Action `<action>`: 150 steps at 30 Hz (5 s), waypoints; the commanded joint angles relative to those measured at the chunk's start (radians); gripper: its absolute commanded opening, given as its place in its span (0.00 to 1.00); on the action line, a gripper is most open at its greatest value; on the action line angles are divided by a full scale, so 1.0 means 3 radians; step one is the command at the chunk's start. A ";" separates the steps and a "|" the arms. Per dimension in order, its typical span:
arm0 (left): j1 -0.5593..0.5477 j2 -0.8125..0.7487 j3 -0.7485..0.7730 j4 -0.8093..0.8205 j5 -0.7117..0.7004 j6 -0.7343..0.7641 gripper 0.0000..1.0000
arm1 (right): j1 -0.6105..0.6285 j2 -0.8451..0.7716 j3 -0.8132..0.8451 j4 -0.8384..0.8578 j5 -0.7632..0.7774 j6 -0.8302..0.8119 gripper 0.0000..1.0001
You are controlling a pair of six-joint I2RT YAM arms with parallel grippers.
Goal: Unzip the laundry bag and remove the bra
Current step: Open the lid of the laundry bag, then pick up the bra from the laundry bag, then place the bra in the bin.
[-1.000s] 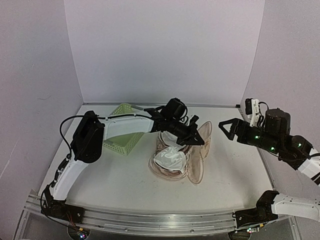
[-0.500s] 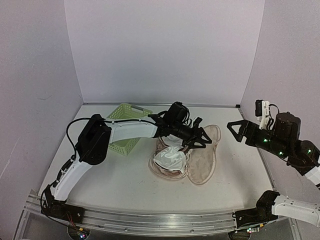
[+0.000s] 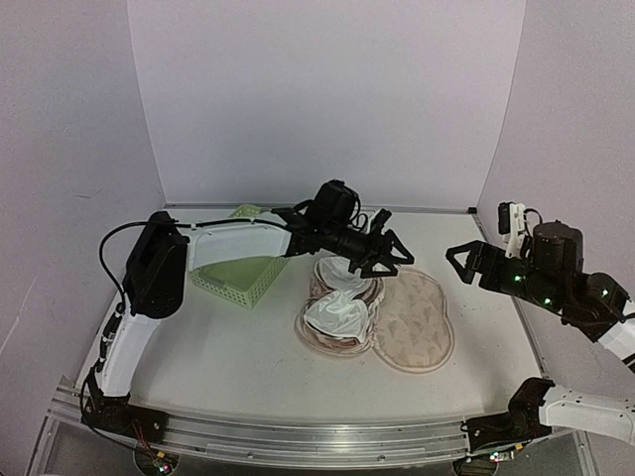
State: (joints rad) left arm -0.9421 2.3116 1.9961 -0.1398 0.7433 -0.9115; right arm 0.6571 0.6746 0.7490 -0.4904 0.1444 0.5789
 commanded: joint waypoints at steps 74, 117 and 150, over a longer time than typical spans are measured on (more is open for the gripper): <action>0.0641 -0.2592 -0.1587 -0.1508 -0.1874 0.1924 0.72 | 0.0068 0.4073 0.1092 0.2381 -0.1619 0.1925 0.55; 0.1276 -0.3015 -0.2165 -0.1584 -0.2536 0.1683 0.74 | 0.0121 0.3146 0.1394 0.2290 -0.1438 0.1865 0.00; 0.1320 -0.3860 -0.2845 -0.1806 -0.3997 0.1411 0.78 | 0.0348 0.4643 0.5139 0.1492 -0.1239 0.1439 0.00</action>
State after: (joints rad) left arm -0.5507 1.1946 1.1664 -0.6857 -0.3801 -0.4721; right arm 0.7498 2.0140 2.1525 -0.0574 -0.2668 1.0317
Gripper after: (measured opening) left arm 0.776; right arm 0.034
